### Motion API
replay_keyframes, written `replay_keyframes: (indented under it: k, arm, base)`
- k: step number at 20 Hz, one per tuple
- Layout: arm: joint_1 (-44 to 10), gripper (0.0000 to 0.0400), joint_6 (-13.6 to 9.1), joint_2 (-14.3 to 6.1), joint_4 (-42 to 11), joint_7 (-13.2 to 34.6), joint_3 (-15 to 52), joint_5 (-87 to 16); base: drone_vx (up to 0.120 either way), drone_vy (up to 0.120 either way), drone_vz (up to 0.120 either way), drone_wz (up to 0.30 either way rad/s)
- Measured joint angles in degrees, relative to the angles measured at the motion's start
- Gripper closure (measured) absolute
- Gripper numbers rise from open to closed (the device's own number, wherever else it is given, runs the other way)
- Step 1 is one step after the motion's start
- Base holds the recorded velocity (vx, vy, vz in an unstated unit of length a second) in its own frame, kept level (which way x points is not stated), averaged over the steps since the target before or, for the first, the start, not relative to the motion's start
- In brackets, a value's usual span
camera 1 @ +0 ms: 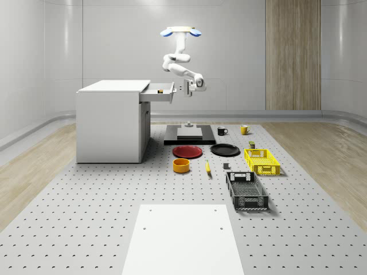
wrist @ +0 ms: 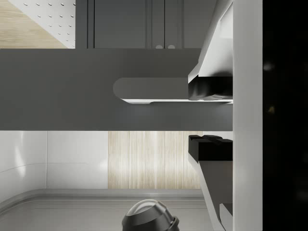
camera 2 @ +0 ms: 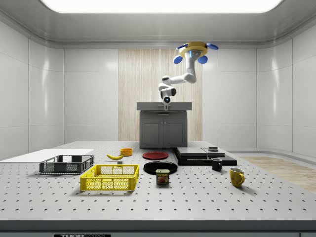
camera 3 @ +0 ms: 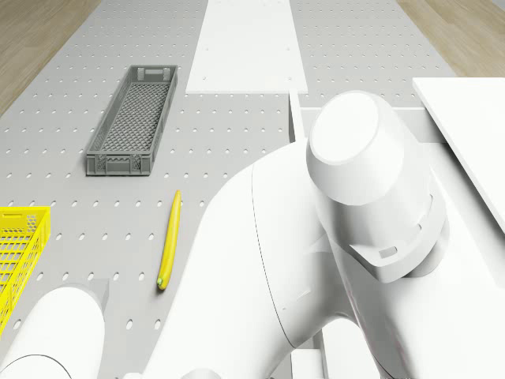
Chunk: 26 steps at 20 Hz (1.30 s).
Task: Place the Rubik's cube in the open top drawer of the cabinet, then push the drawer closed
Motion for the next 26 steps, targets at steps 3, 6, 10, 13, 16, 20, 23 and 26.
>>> replay_keyframes:
  k: [3,6,10,13,16,20,23,26]
  arm:
    - [0.39,0.0295,0.2,-0.38,-0.37,-0.27,-0.31,-0.34]
    - [1.37,0.0295,0.43,-0.88,-1.14,-0.86,-0.71,-1.23]
    - [2.4,0.0295,0.61,-1.33,-1.92,-1.5,-1.07,-2.21]
    - [2.81,0.0295,0.67,-1.49,-2.21,-1.76,-1.2,-2.61]
    - [3.02,0.0295,0.69,-1.56,-2.36,-1.89,-1.26,-2.82]
    - [2.94,0.0295,0.93,-1.5,-2.19,-1.96,-1.59,-3.1]
    - [2.42,0.0295,1.56,-1.26,-1.53,-1.95,-2.36,-3.48]
    - [1.97,0.0295,2.1,-1.06,-0.96,-1.93,-2.98,-3.77]
  base:
    - [0.0,-0.013,0.0,0.0]
    - [0.0,0.0,0.0,0.0]
    - [0.0,0.0,0.0,0.0]
    - [0.0,0.0,0.0,0.0]
    - [0.0,0.0,0.0,0.0]
    - [0.0,0.0,0.0,0.0]
    - [0.0,0.0,0.0,0.0]
    - [0.0,0.0,0.0,0.0]
